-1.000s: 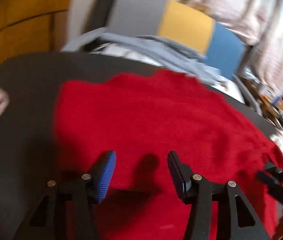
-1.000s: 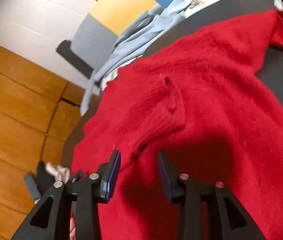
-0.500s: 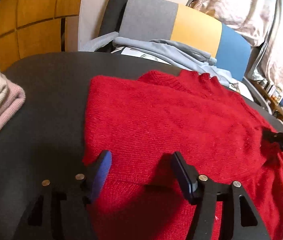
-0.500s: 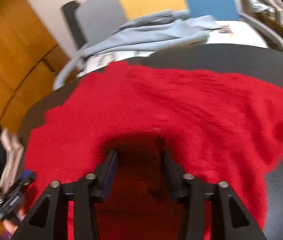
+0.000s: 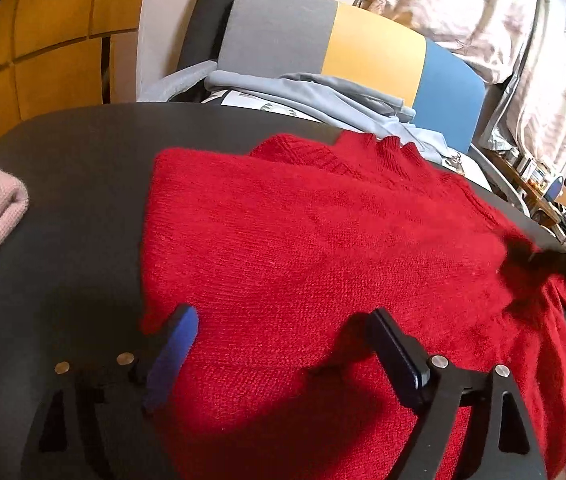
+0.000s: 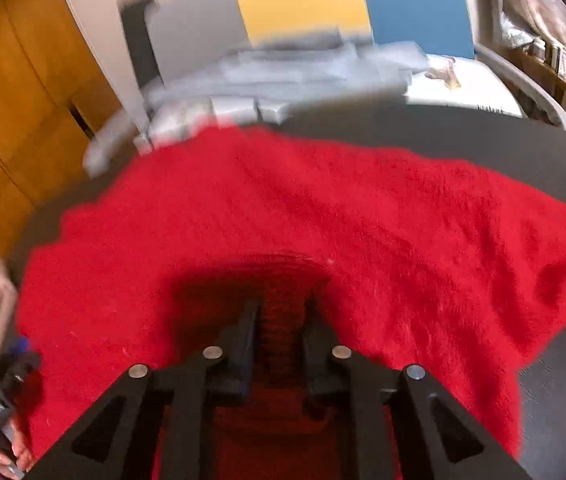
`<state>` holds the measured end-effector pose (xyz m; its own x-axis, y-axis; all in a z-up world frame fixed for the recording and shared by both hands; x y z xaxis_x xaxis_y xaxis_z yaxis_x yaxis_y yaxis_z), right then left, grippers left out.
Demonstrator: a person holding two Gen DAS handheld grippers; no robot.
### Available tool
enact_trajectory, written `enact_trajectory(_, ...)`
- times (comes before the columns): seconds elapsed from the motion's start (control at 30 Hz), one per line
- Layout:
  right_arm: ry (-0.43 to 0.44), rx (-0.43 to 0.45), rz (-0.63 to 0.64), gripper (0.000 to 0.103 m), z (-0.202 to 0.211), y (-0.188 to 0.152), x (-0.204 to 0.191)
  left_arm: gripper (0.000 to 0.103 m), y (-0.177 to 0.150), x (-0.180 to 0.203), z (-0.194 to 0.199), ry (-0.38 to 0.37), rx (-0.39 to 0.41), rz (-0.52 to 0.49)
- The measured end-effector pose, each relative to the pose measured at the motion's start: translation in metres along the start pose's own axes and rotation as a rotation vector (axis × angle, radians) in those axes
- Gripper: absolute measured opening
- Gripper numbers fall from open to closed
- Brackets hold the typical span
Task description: Fold clothes
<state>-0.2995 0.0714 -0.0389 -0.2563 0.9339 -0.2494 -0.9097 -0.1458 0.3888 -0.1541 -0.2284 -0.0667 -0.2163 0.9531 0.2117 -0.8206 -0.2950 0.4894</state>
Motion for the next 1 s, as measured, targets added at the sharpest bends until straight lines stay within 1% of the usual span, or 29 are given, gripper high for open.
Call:
enact_trajectory(0.07,-0.025,0.024,-0.041,0.026,0.011,-0.006,0.009,0.088,0.001,0.002,0.001,0.021,-0.007,-0.002)
enact_trajectory(0.1,-0.057,0.057,-0.086,0.028,0.022,-0.008,0.013,0.087,0.002,0.005,0.004,0.035,-0.015,-0.002)
enact_trajectory(0.13,-0.037,0.111,-0.104,0.028,0.038,-0.012,0.012,0.084,0.004,0.007,0.008,0.047,-0.023,-0.002)
enact_trajectory(0.17,-0.013,0.167,-0.119,0.028,0.053,-0.015,0.011,0.084,0.008,0.008,0.014,0.037,-0.005,0.0)
enact_trajectory(0.23,0.068,0.199,-0.021,0.028,0.063,-0.02,-0.012,0.085,0.018,0.011,0.028,0.007,0.04,0.006)
enact_trajectory(0.27,0.1,0.165,0.063,0.028,0.057,-0.021,-0.032,0.085,0.025,0.009,0.027,0.045,0.05,0.014)
enact_trajectory(0.33,0.143,0.103,0.175,0.028,0.042,-0.026,-0.068,0.086,0.04,0.006,0.023,0.141,0.067,0.032)
enact_trajectory(0.37,0.153,0.091,0.22,0.028,0.033,-0.026,-0.084,0.086,0.045,0.0,0.015,0.169,0.052,0.05)
enact_trajectory(0.43,0.174,0.058,0.259,0.028,0.013,-0.023,-0.112,0.086,0.054,-0.013,-0.002,0.218,0.01,0.089)
enact_trajectory(0.47,0.184,0.041,0.277,0.028,0.003,-0.021,-0.125,0.086,0.053,-0.018,-0.01,0.244,-0.005,0.096)
enact_trajectory(0.5,0.169,0.014,0.285,0.028,-0.009,-0.018,-0.13,0.086,0.052,-0.023,-0.018,0.271,-0.019,0.101)
enact_trajectory(0.53,0.152,-0.015,0.291,0.028,-0.021,-0.016,-0.135,0.09,0.049,-0.031,-0.022,0.249,-0.027,0.125)
enact_trajectory(0.57,0.135,-0.044,0.297,0.024,-0.033,-0.013,-0.14,0.09,0.047,-0.04,-0.026,0.217,-0.035,0.153)
enact_trajectory(0.6,0.117,-0.029,0.279,0.018,-0.033,-0.013,-0.132,0.092,0.046,-0.042,-0.027,0.218,-0.036,0.157)
enact_trajectory(0.7,0.064,0.029,0.215,0.018,-0.028,-0.013,-0.105,0.096,0.044,-0.042,-0.029,0.24,-0.036,0.152)
enact_trajectory(0.77,0.035,0.071,0.145,0.018,-0.019,-0.013,-0.075,0.098,0.043,-0.042,-0.03,0.255,-0.036,0.15)
enact_trajectory(0.8,0.017,0.087,0.103,0.02,-0.014,-0.014,-0.059,0.099,0.042,-0.042,-0.031,0.262,-0.036,0.148)
enact_trajectory(0.83,-0.024,0.082,0.053,0.019,-0.011,-0.015,-0.041,0.099,0.041,-0.042,-0.032,0.27,-0.036,0.147)
enact_trajectory(0.87,0.017,0.093,0.01,0.018,-0.002,-0.018,-0.028,0.1,0.04,-0.043,-0.031,0.263,-0.034,0.149)
enact_trajectory(0.9,0.066,0.105,-0.031,0.029,0.008,-0.021,-0.015,0.1,0.04,-0.044,-0.031,0.262,-0.033,0.15)
enact_trajectory(0.97,0.09,0.127,-0.002,0.029,0.024,-0.028,-0.013,0.1,0.039,-0.045,-0.031,0.265,-0.03,0.149)
enact_trajectory(1.0,0.108,0.11,0.038,0.029,0.025,-0.03,-0.019,0.1,0.038,-0.045,-0.031,0.267,-0.029,0.148)
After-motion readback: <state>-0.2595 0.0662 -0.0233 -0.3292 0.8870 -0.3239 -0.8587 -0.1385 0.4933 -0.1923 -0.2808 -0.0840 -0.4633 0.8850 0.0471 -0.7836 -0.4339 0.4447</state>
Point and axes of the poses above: each gripper's, at about its wrist camera, not at the fingertips, and z roughly against the way its jaws point, x to its right, y to its top, the point moved 2 cm from there along -z, roughly the way its jaws point, and after that the axes turned 12 degrees about -x, right-handed, at the moved point
